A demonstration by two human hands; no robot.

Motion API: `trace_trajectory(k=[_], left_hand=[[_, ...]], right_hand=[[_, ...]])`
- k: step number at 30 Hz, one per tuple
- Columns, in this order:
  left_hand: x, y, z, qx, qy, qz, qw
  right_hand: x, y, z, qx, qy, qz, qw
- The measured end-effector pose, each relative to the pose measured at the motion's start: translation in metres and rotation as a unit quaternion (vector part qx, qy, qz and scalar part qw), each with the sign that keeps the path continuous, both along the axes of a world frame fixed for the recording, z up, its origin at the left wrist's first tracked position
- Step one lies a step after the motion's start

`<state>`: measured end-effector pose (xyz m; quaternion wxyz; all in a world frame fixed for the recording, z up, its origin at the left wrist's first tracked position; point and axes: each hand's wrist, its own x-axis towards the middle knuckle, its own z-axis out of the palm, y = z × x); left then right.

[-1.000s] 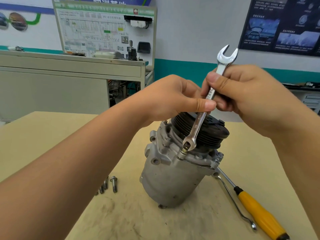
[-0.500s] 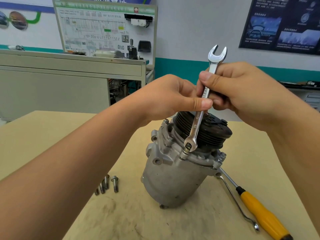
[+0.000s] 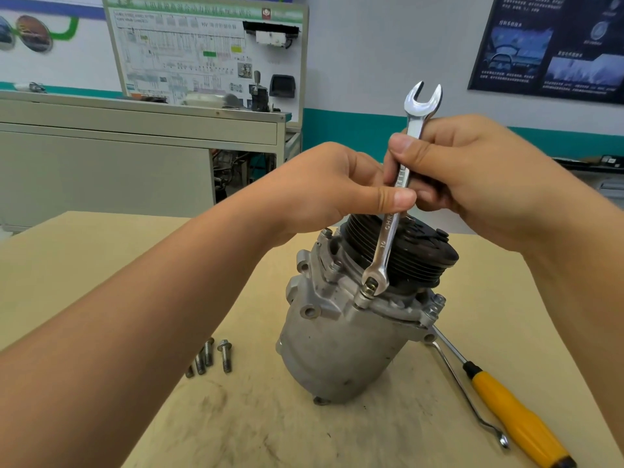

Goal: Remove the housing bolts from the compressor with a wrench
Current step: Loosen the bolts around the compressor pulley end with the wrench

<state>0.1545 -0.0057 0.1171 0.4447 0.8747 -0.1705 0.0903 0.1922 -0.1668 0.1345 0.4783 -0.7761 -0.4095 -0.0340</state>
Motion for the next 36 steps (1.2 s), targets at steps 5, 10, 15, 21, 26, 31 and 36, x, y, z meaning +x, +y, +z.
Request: trace_trajectory(k=[5, 10, 15, 21, 26, 31, 36], left_hand=[[-0.001, 0.000, 0.000, -0.002, -0.001, -0.002, 1.000], [-0.004, 0.000, 0.000, -0.008, 0.006, -0.003, 1.000], [-0.006, 0.001, -0.001, -0.023, -0.005, 0.004, 1.000], [-0.010, 0.004, -0.003, -0.035, -0.002, -0.013, 0.999], [-0.015, 0.000, -0.002, -0.015, -0.001, -0.048, 0.999], [-0.018, -0.008, 0.003, -0.004, -0.004, -0.056, 0.998], [-0.014, -0.016, 0.004, 0.003, -0.008, -0.040, 0.999]], right_hand=[[-0.002, 0.000, 0.000, -0.004, -0.007, -0.007, 1.000], [-0.004, 0.001, 0.001, -0.006, -0.015, -0.009, 1.000], [-0.004, 0.001, 0.002, -0.004, -0.021, -0.008, 1.000], [-0.016, 0.001, 0.007, 0.025, 0.032, 0.056, 0.998], [-0.026, -0.003, 0.002, 0.032, 0.009, 0.020, 0.999], [-0.030, -0.013, -0.007, 0.055, -0.017, -0.022, 0.998], [-0.028, -0.024, -0.005, 0.040, -0.018, -0.022, 0.999]])
